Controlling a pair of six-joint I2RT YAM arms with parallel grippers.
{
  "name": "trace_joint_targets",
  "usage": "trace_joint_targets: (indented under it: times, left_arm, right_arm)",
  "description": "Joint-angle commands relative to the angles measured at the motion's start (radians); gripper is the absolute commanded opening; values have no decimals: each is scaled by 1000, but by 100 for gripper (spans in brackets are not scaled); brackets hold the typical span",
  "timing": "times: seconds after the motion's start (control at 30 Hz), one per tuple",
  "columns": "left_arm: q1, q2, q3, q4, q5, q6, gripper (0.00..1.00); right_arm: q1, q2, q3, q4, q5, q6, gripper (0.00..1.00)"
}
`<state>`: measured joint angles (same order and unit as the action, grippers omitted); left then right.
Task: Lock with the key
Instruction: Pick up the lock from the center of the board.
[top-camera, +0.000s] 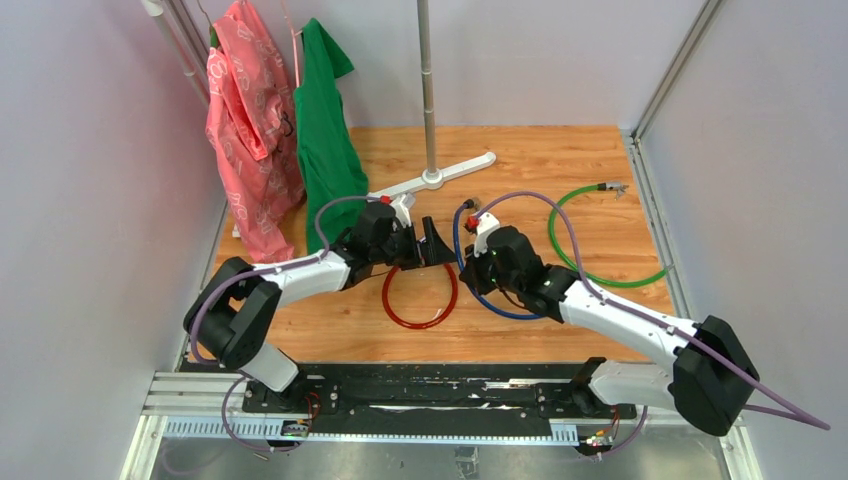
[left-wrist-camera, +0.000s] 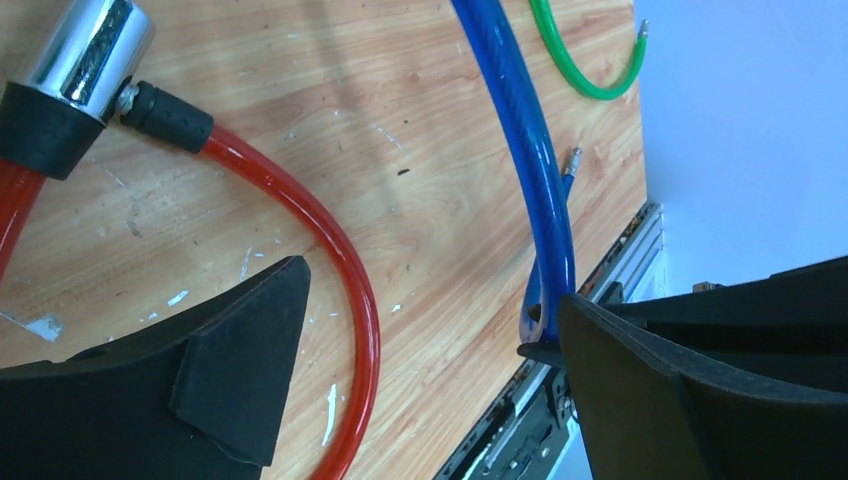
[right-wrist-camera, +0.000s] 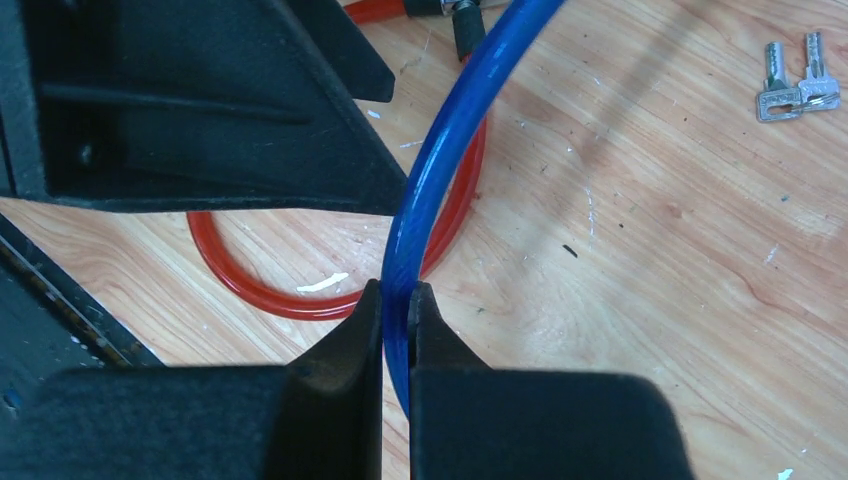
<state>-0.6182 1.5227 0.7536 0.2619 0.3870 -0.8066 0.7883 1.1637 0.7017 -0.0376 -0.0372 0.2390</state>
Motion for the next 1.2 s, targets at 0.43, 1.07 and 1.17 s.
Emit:
trace_joint_targets:
  times: [0.43, 1.07, 1.17]
  left_arm:
    - [-12, 117, 94, 29, -39, -73, 98]
    - [-8, -38, 60, 60, -4, 351, 0]
    - [-8, -101, 35, 59, -1, 465, 0]
  right_arm:
    - [85, 40, 4, -111, -231, -229, 0]
    - [31, -102, 64, -306, -115, -163, 54]
    - [-42, -189, 47, -314, -88, -17, 57]
